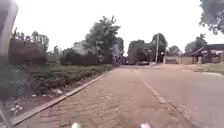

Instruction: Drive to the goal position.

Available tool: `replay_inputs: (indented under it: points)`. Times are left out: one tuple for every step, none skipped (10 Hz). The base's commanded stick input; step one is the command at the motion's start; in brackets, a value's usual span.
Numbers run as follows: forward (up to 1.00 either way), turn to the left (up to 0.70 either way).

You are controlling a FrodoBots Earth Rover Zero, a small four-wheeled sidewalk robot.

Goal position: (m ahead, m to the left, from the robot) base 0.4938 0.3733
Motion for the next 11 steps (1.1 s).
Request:
replay_inputs:
  points:
    - [0.5, 0.0]
    - [0.5, 0.0]
    - [0.5, 0.0]
    - [0.5, 0.0]
    - [0.5, 0.0]
    - [0.25, 0.0]
    - [0.0, 0.0]
    - [0.0, 0.0]
    - [0.0, 0.0]
    - [0.0, 0.0]
    - [0.0, 0.0]
